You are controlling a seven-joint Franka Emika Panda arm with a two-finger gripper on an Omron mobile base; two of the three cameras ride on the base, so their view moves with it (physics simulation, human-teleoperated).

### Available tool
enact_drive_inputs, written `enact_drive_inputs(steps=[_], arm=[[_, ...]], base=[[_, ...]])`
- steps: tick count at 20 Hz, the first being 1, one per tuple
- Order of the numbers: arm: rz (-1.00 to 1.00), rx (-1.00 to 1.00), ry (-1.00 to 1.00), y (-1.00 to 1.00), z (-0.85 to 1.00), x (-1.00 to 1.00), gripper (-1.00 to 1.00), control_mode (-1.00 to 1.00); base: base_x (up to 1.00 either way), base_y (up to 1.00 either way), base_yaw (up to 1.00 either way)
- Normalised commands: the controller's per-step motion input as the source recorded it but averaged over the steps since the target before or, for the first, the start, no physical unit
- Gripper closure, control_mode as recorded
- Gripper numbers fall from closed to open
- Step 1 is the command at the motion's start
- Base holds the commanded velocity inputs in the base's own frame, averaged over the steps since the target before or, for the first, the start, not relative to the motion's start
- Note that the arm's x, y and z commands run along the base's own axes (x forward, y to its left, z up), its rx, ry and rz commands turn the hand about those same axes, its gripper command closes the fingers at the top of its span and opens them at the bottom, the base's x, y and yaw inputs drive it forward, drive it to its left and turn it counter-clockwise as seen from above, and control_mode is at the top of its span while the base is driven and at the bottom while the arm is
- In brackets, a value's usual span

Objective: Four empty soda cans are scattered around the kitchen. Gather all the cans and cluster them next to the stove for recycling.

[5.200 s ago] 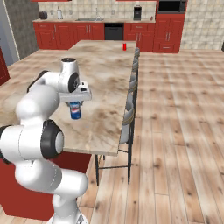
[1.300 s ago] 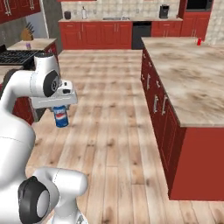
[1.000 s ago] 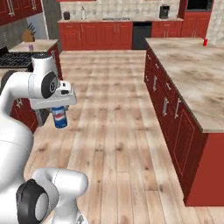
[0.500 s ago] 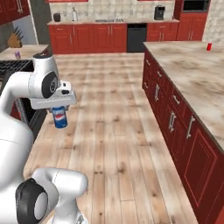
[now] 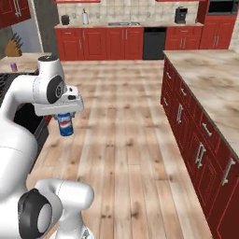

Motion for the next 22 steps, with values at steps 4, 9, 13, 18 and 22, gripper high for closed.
enact_drive_inputs(steps=[4, 9, 13, 18, 22], arm=[[0.00, 0.00, 0.00, 0.00, 0.00, 0.00, 1.00, 1.00], [0.00, 0.00, 0.00, 0.00, 0.00, 0.00, 1.00, 1.00], [0.00, 0.00, 0.00, 0.00, 0.00, 0.00, 1.00, 1.00], [0.00, 0.00, 0.00, 0.00, 0.00, 0.00, 1.00, 1.00], [0.00, 0.00, 0.00, 0.00, 0.00, 0.00, 1.00, 1.00]], base=[[1.00, 0.00, 0.14], [1.00, 0.00, 0.14], [1.00, 0.00, 0.15], [1.00, 0.00, 0.14], [0.98, 0.00, 0.16]])
